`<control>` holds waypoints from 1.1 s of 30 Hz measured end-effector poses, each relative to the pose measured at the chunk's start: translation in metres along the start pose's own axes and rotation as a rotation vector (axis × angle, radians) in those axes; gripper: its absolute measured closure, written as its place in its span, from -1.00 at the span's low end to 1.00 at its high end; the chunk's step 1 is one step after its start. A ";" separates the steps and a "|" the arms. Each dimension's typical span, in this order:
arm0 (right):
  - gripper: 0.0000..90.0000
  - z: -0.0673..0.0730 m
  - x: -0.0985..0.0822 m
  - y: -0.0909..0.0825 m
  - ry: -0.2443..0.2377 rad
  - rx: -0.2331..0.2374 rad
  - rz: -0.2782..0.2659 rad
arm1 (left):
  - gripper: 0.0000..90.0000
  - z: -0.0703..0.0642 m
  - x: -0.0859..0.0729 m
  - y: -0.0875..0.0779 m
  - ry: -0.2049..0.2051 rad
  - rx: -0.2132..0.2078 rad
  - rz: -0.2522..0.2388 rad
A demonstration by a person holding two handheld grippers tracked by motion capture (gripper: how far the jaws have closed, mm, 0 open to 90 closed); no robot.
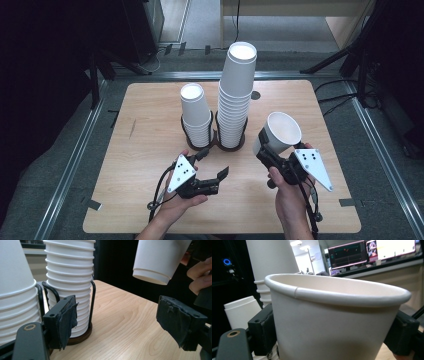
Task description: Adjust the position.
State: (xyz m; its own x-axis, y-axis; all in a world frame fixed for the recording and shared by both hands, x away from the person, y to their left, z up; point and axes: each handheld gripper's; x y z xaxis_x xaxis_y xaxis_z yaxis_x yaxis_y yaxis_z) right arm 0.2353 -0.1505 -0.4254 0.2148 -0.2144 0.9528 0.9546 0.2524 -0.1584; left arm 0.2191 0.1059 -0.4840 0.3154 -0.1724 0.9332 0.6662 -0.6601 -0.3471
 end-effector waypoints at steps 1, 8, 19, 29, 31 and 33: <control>-0.68 0.000 0.000 0.001 -0.023 -0.011 -0.006 | -0.62 0.000 0.000 0.000 0.003 0.007 0.002; -0.68 -0.003 -0.003 0.008 -0.149 -0.090 -0.014 | -0.62 0.002 -0.001 0.002 0.015 0.046 0.025; -0.69 -0.018 -0.001 0.021 -0.252 -0.123 0.001 | -0.62 0.007 0.000 0.000 0.002 0.052 0.016; -0.69 -0.037 0.004 0.037 -0.236 -0.154 0.021 | -0.62 0.009 0.000 0.000 0.000 0.055 0.018; -0.70 -0.040 0.005 0.042 -0.230 -0.155 0.022 | -0.62 0.009 0.000 -0.001 -0.003 0.054 0.018; -0.70 -0.043 0.006 0.046 -0.219 -0.160 0.024 | -0.62 0.010 0.000 -0.001 -0.005 0.056 0.017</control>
Point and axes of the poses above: each handheld gripper's, and its own axes: y roughly forward along the jaws, x roughly out of its top, z roughly to its left, and after that the axes turned 13 degrees about z, right-handed
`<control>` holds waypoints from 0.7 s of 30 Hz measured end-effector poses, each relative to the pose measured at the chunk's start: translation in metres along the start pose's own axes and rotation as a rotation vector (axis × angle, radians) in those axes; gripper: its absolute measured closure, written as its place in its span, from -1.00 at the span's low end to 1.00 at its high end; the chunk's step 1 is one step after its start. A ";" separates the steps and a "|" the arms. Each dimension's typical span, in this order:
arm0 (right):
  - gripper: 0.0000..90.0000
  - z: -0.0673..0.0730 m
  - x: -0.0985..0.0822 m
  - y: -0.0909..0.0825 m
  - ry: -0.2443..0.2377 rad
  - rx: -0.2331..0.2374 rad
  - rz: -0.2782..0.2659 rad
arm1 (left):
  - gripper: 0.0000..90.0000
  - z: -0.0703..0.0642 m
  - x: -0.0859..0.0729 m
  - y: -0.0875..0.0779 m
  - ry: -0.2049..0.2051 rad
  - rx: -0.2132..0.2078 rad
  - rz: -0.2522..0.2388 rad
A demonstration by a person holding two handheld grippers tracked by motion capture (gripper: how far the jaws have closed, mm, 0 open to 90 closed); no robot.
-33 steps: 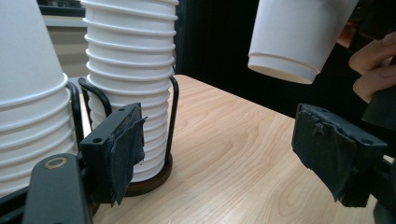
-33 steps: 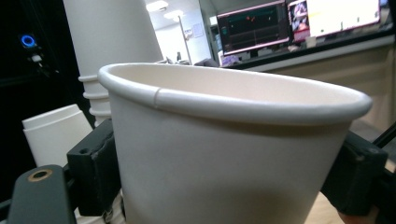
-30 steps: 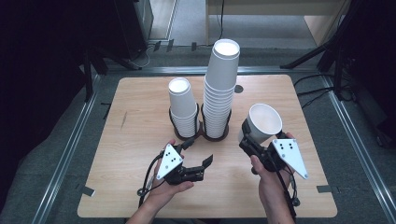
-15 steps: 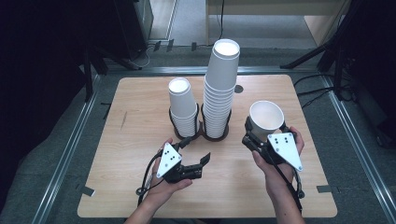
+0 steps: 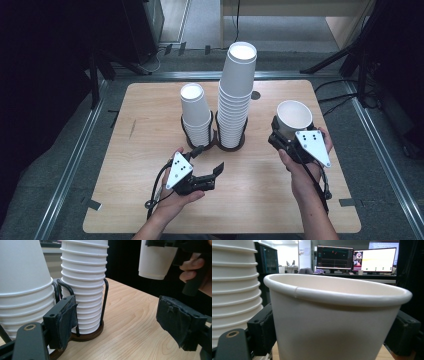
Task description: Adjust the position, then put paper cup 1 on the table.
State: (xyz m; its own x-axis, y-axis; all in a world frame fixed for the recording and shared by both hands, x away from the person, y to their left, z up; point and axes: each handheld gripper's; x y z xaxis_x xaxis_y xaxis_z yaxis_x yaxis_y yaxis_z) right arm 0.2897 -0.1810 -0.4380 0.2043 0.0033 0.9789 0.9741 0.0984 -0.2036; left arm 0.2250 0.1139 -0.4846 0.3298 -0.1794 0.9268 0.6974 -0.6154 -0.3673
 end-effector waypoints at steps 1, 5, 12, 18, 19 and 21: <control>-0.70 -0.001 0.000 0.003 -0.002 -0.001 0.002 | -0.62 0.000 0.000 0.000 0.000 0.001 0.001; -0.70 -0.005 0.002 0.010 0.000 0.000 -0.004 | -0.62 0.001 0.001 -0.001 -0.004 0.001 -0.005; -0.71 -0.006 0.003 0.022 0.016 0.018 -0.021 | -0.62 0.002 0.000 -0.001 -0.003 0.006 -0.001; -0.70 -0.006 -0.001 0.036 0.001 0.014 0.006 | -0.62 0.003 0.000 -0.001 -0.002 0.012 0.001; -0.70 -0.007 -0.002 0.038 0.010 0.020 0.008 | -0.62 0.003 0.000 -0.001 -0.005 0.012 0.002; -0.70 -0.009 -0.003 0.044 0.016 0.022 0.012 | -0.62 0.004 0.001 -0.001 -0.008 0.017 -0.002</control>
Point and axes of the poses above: each handheld gripper's, and its own axes: y roughly forward along the jaws, x roughly out of its top, z roughly to its left, and after that the axes turned 13 degrees about z, right-handed
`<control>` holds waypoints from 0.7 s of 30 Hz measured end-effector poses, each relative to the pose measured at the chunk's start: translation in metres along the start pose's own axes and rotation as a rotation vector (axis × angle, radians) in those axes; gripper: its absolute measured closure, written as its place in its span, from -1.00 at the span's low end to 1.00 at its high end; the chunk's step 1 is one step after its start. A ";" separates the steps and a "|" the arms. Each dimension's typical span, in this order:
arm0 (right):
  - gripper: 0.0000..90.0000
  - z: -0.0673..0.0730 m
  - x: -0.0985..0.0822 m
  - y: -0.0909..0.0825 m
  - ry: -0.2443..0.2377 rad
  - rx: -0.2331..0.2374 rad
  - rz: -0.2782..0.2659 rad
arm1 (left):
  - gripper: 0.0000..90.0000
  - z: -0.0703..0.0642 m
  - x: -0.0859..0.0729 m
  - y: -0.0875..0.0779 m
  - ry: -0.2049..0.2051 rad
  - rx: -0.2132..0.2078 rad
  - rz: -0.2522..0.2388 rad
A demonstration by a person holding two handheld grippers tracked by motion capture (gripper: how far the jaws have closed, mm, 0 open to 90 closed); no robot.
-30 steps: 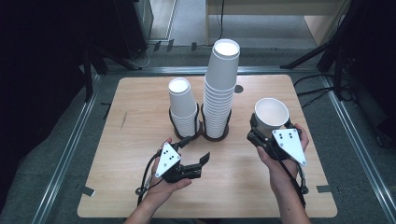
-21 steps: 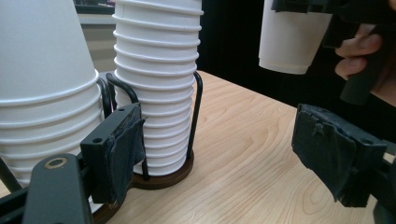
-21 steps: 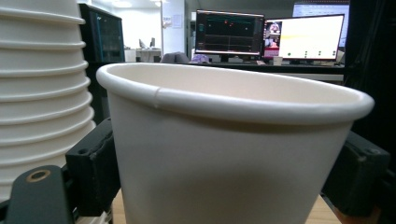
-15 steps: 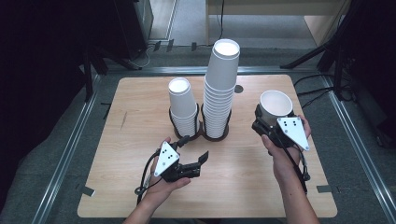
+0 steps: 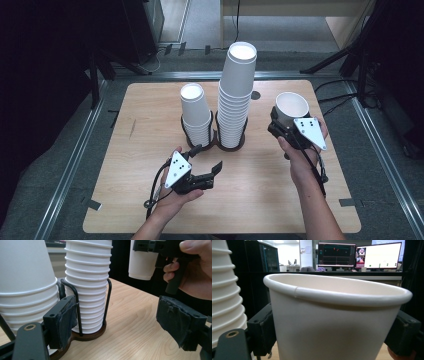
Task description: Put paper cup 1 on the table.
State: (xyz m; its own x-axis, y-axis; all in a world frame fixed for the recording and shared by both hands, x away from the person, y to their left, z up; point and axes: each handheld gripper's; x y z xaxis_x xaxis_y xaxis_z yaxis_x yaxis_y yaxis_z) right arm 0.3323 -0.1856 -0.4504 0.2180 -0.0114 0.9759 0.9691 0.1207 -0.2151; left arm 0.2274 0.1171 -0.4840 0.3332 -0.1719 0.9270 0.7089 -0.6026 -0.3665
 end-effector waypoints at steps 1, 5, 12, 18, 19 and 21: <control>-0.70 -0.001 -0.001 0.003 0.005 0.001 0.005 | -0.62 0.000 0.000 0.000 0.000 0.005 -0.002; -0.70 -0.005 -0.005 0.014 0.012 0.009 0.015 | -0.62 0.000 0.001 0.000 0.010 0.025 -0.007; -0.70 -0.011 -0.016 0.032 0.026 0.001 0.041 | -0.63 0.004 -0.001 0.000 0.017 0.068 0.004; -0.70 -0.012 -0.027 0.045 0.032 0.011 0.067 | -0.62 0.002 0.001 -0.002 0.027 0.072 -0.016; -0.70 -0.011 -0.029 0.047 0.018 0.008 0.071 | -0.62 0.002 0.001 -0.002 0.027 0.072 -0.011; -0.70 -0.010 -0.033 0.051 0.001 0.003 0.084 | -0.62 0.002 0.001 -0.002 0.026 0.072 0.003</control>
Point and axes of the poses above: each handheld gripper's, and its own axes: y roughly forward along the jaws, x roughly out of its top, z roughly to its left, and after that the axes turned 13 degrees about z, right-handed
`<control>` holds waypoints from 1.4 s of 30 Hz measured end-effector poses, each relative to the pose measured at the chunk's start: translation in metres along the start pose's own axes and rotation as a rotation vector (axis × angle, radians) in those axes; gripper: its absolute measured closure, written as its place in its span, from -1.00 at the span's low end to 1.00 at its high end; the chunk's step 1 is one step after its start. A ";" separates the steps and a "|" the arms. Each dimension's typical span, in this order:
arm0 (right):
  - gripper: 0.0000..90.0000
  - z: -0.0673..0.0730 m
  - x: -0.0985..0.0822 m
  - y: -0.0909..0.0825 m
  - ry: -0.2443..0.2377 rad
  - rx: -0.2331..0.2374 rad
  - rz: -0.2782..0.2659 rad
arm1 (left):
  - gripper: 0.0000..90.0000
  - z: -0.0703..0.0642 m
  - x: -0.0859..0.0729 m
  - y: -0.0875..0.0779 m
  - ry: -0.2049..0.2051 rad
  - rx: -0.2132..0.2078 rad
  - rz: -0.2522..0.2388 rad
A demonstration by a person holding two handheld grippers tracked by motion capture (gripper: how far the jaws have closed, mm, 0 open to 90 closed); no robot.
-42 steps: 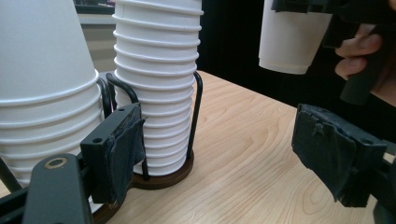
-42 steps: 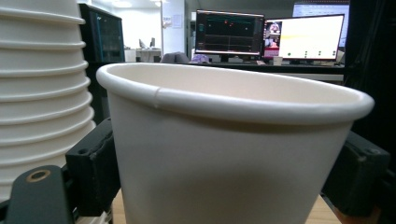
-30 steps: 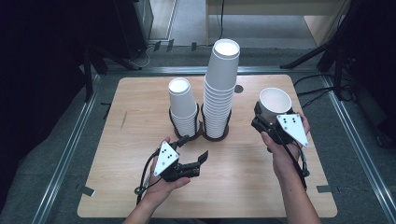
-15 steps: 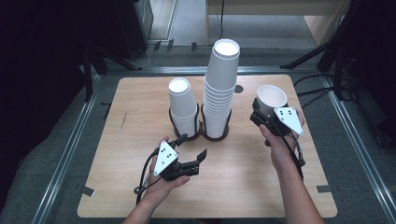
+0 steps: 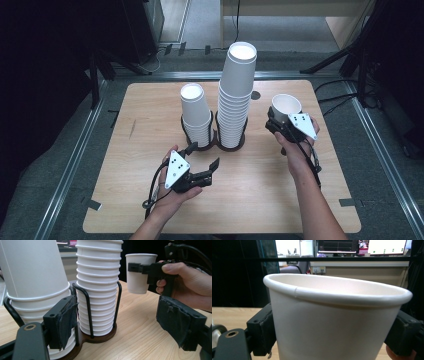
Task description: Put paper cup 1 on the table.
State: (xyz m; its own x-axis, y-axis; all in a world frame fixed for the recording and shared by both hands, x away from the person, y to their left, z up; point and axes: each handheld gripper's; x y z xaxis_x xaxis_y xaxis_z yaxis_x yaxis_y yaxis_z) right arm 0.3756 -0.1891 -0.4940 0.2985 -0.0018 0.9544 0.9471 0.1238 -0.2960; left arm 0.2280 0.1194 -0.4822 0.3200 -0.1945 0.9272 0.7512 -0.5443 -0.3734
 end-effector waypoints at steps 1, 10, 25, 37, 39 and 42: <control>-0.70 0.000 -0.002 0.002 -0.003 -0.004 0.007 | -0.62 0.000 0.000 0.000 -0.002 -0.002 0.011; -0.71 -0.003 -0.016 0.017 0.027 -0.014 0.078 | -0.70 0.000 0.001 0.001 0.015 -0.015 0.080; -0.71 -0.009 -0.027 0.033 0.051 -0.052 0.114 | -0.70 0.002 0.000 0.002 0.017 -0.009 0.099; -0.72 -0.016 -0.030 0.041 0.063 -0.092 0.158 | -0.70 0.002 0.000 0.003 0.019 -0.008 0.108; -0.72 -0.015 -0.031 0.041 0.060 -0.094 0.160 | -0.70 0.002 0.000 0.003 0.020 -0.008 0.110; -0.72 -0.015 -0.031 0.039 0.049 -0.091 0.161 | -0.70 0.001 0.000 0.003 0.022 -0.009 0.110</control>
State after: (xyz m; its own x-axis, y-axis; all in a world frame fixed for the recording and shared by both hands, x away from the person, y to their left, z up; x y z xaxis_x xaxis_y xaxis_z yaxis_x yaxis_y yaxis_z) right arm 0.4054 -0.1988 -0.5358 0.4507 -0.0377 0.8919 0.8926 0.0360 -0.4495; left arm 0.2308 0.1182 -0.4838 0.3876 -0.2711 0.8810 0.7066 -0.5264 -0.4729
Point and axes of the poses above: each handheld gripper's, and its own axes: y roughly forward along the jaws, x roughly out of its top, z roughly to its left, and after that the axes turned 13 degrees about z, right-handed
